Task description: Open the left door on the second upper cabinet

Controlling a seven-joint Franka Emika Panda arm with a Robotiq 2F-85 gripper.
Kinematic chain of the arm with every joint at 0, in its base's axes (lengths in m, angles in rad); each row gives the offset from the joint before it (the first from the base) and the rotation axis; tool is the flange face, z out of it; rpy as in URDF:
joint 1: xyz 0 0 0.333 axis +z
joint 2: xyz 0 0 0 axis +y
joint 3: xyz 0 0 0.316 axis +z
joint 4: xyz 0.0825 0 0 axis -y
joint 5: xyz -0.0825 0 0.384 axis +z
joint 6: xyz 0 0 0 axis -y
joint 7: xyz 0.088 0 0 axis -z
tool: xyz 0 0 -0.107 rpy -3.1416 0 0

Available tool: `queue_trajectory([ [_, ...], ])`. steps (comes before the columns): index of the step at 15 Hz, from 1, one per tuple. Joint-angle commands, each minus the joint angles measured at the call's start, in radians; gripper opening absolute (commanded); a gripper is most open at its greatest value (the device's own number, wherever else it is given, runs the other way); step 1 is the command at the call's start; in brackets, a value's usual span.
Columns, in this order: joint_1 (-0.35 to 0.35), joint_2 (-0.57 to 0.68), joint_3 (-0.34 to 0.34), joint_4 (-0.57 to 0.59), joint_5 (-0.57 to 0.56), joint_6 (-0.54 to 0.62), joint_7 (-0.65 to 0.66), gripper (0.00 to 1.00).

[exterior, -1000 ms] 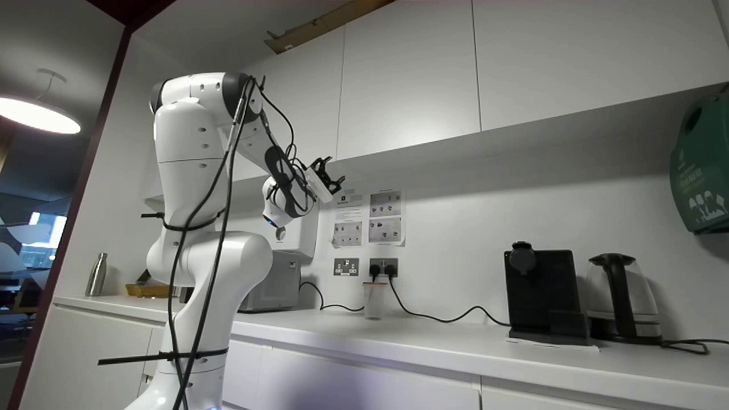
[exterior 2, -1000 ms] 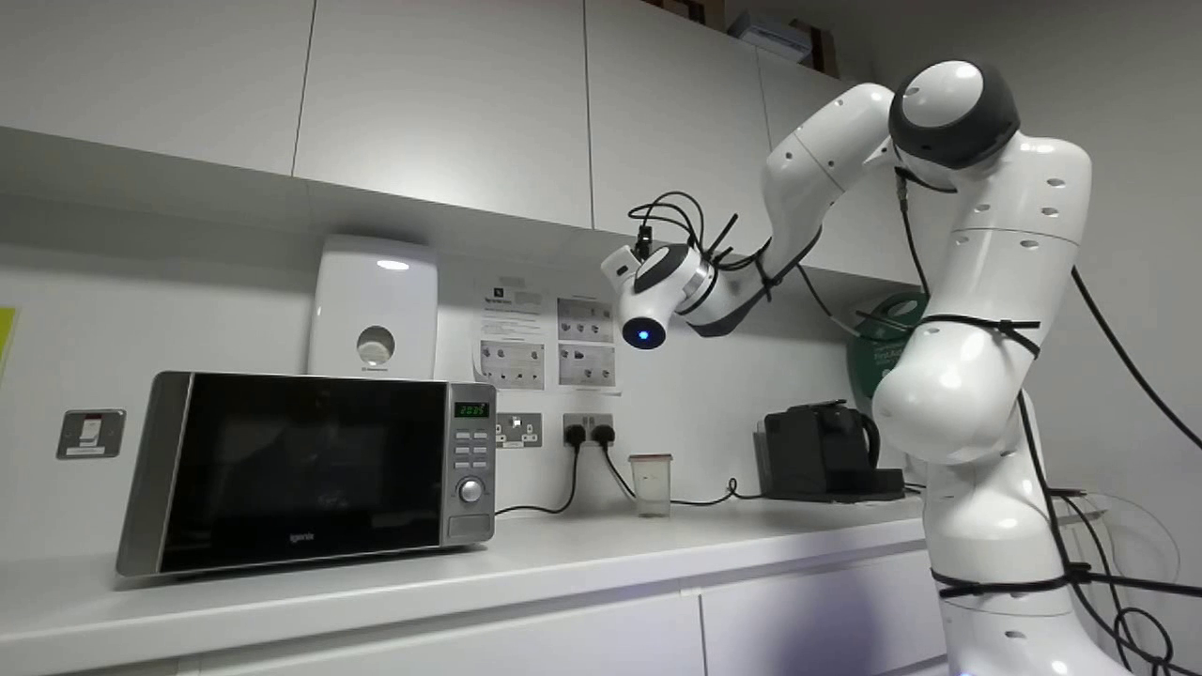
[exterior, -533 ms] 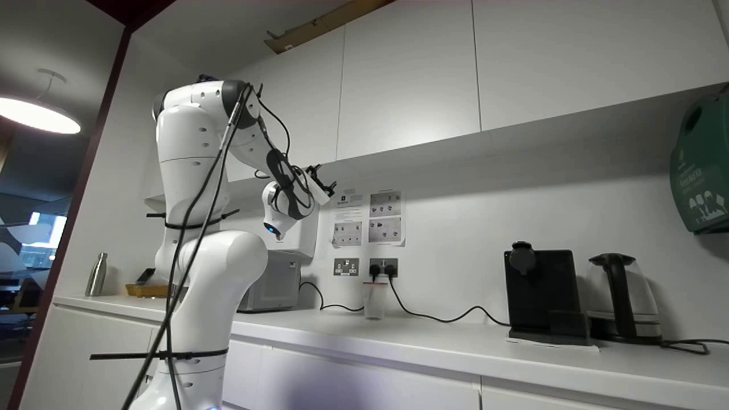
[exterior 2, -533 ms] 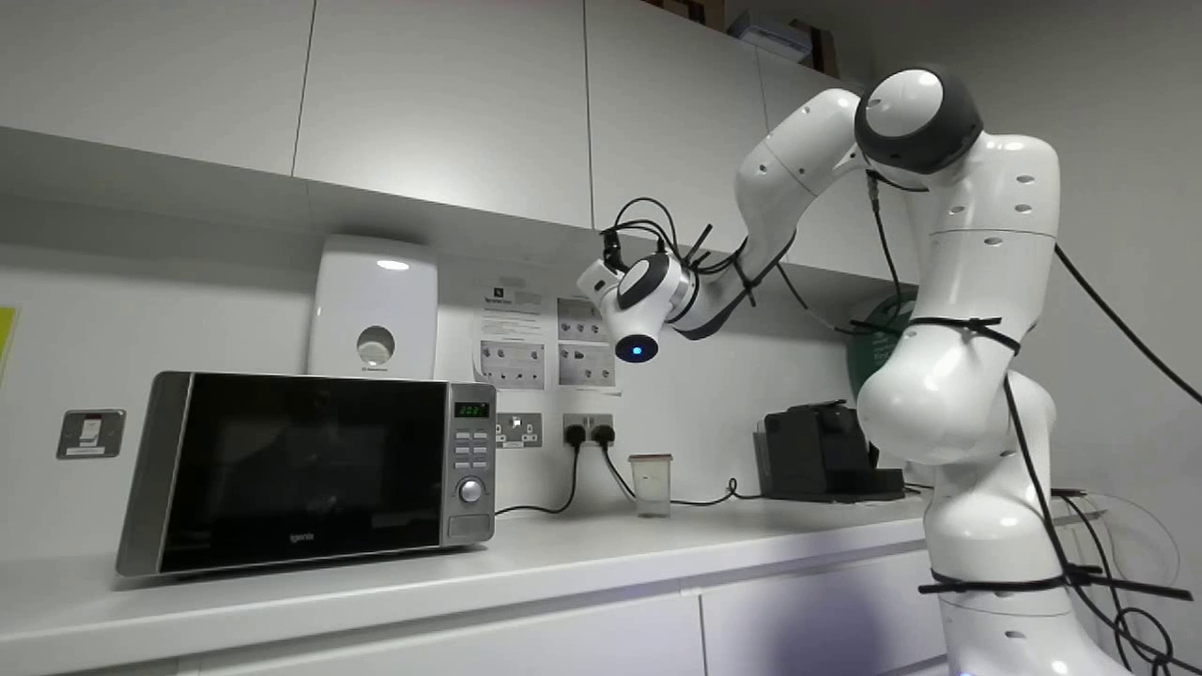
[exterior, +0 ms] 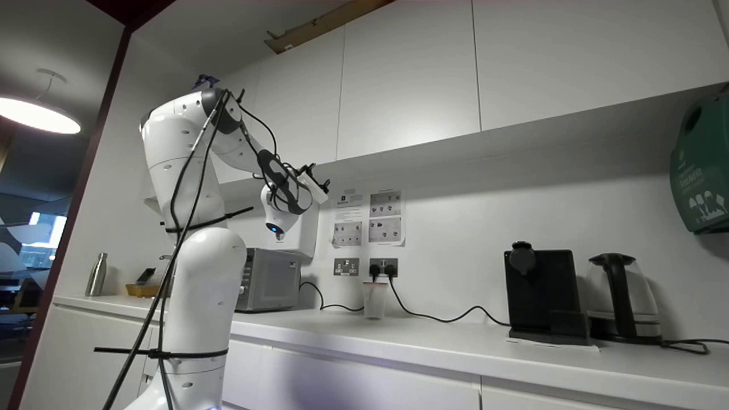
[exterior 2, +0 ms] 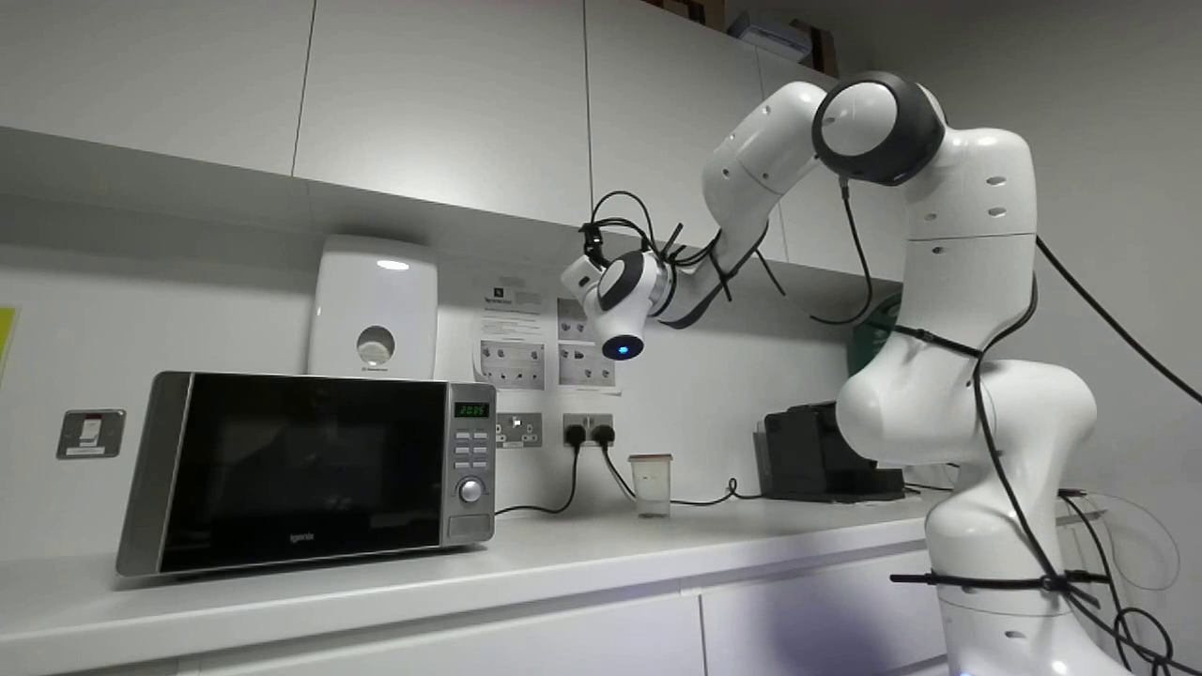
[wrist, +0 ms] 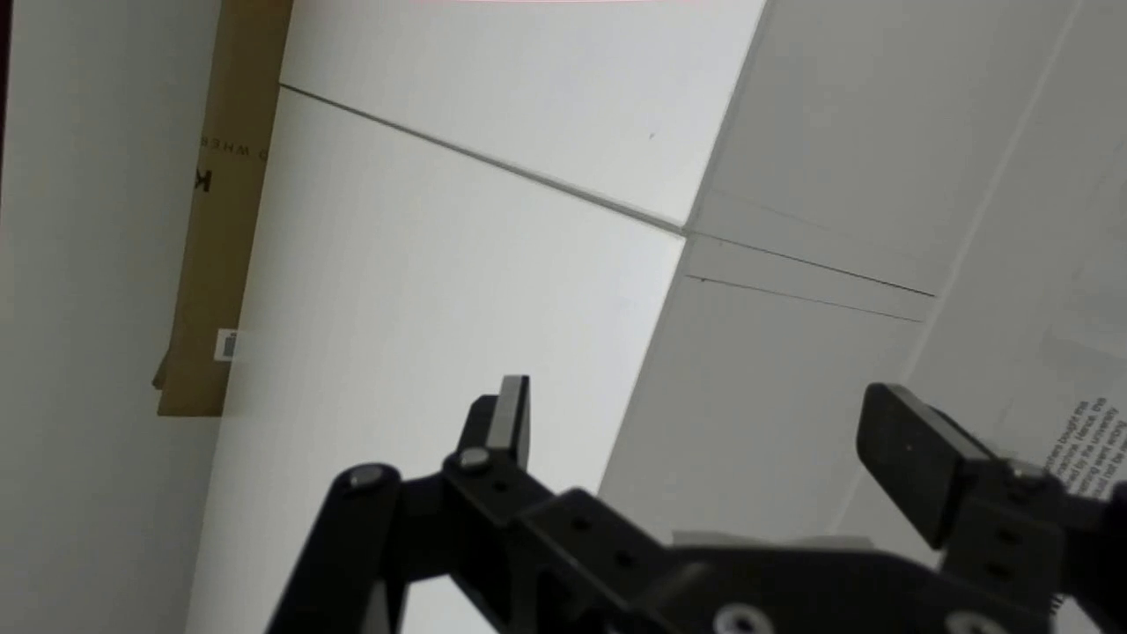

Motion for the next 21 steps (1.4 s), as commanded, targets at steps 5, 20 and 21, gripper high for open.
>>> queue_trajectory([
  [5,-0.351,-0.064,0.19,0.11,0.0,0.029,0.228,1.0],
  [20,-0.758,-0.22,0.423,0.273,0.0,0.019,0.426,1.0],
  [21,-0.766,-0.226,0.426,0.282,0.0,0.02,0.427,1.0],
])
